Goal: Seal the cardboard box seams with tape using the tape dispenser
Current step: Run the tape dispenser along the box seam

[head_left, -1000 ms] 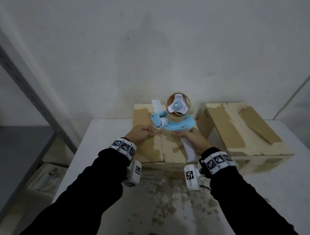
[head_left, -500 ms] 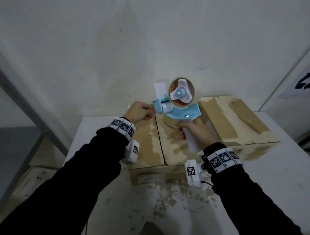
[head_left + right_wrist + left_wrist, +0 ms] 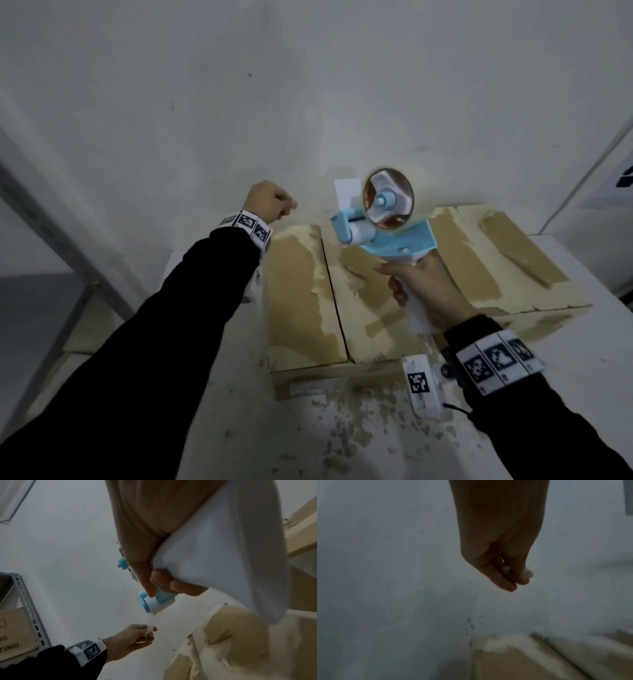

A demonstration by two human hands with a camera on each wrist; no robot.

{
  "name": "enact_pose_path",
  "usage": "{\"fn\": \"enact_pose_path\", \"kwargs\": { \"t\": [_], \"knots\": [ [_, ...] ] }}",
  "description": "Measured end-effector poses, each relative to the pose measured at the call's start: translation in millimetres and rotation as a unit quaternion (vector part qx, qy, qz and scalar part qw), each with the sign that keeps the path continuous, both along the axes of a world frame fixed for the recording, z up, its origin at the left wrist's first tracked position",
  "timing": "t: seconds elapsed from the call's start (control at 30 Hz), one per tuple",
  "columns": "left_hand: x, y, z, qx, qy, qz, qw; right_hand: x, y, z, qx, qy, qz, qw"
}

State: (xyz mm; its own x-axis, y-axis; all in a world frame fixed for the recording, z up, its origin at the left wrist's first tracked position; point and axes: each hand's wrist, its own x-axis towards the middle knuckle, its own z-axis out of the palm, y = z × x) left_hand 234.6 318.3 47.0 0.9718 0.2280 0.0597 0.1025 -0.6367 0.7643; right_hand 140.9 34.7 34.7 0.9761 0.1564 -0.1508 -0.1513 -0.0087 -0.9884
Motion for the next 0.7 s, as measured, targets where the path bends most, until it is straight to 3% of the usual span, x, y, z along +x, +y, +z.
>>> {"fn": "enact_pose_path", "kwargs": {
  "t": [0.3,0.5,0.7],
  "knots": [
    [57.0,-36.4,-16.9,0.083,0.07,-0.049,0.993,18.4,22.6,-16.9,-0.015,-0.014,-0.095,0.995],
    [80.0,-35.1,-33.9,0.196,0.168,-0.134,0.957,25.3,45.2,-31.4,-0.04,-0.012,-0.12,0.992],
    [90.0,-32.3,-54.5,0.258,0.195,-0.167,0.931,29.1,59.4,-39.6,-0.043,0.008,-0.107,0.993]
  ]
}}
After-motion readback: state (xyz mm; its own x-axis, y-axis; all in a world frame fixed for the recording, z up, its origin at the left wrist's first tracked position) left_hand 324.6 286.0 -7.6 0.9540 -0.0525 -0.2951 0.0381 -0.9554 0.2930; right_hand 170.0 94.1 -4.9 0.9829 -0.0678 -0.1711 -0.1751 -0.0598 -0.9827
